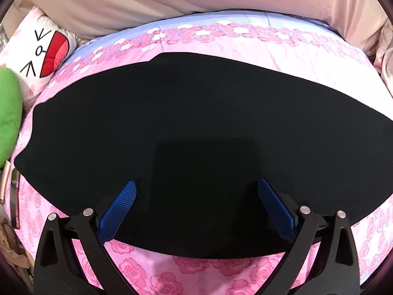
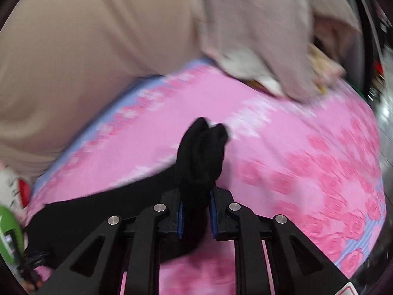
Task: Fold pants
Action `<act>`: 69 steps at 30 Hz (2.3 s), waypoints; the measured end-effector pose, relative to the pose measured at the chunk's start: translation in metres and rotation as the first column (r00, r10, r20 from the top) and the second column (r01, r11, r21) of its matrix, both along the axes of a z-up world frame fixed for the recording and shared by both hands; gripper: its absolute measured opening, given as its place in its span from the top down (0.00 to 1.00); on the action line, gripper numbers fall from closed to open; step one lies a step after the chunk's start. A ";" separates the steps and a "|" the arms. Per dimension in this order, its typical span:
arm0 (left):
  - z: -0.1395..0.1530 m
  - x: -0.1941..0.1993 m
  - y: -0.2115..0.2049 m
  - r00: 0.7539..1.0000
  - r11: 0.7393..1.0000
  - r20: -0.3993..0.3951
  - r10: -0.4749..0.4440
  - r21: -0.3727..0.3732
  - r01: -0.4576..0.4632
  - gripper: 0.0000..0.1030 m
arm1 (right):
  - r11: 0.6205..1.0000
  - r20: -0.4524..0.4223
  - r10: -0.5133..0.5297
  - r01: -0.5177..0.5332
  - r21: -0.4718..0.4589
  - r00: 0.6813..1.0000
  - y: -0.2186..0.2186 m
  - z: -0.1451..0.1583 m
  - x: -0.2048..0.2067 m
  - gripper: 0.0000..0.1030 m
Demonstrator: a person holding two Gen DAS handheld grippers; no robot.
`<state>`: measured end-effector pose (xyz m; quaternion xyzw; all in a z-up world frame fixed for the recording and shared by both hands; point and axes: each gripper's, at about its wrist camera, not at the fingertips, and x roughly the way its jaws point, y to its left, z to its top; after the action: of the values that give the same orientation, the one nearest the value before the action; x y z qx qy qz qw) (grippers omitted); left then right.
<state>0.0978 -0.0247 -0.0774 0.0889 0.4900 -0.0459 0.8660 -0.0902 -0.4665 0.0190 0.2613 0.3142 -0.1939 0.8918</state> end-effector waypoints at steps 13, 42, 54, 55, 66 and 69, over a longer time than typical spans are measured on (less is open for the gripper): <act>0.026 -0.004 0.131 0.980 0.980 0.064 0.188 -0.084 -0.183 0.05 | 0.669 -0.044 0.741 -0.742 -0.049 0.670 0.343 0.012 0.183 0.78; 0.037 -0.020 0.123 0.974 0.974 0.077 0.213 -0.097 -0.205 0.05 | 0.885 -0.063 0.453 -0.440 0.150 0.889 0.218 -0.068 0.077 0.79; 0.038 -0.026 0.112 0.969 0.970 0.065 0.237 -0.069 -0.233 0.05 | 0.951 -0.093 0.307 -0.308 0.006 0.947 0.134 -0.031 0.027 0.85; 0.036 -0.026 0.113 0.969 0.968 0.058 0.242 -0.076 -0.237 0.05 | 0.959 -0.107 0.279 -0.282 -0.015 0.954 0.125 -0.030 0.020 0.84; 0.028 -0.028 0.152 0.953 0.935 0.023 0.303 -0.201 -0.293 0.06 | 0.896 -0.139 0.177 -0.218 -0.386 0.974 0.164 0.013 -0.021 0.44; 0.027 -0.028 0.156 0.955 0.936 0.015 0.296 -0.204 -0.286 0.05 | 0.824 -0.137 0.421 -0.441 -0.356 0.897 0.227 0.017 -0.005 0.39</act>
<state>0.0696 0.1308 -0.0504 -0.0709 0.4708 0.0358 0.8787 -0.0951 -0.2399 0.0363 0.0016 0.3448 -0.0510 0.9373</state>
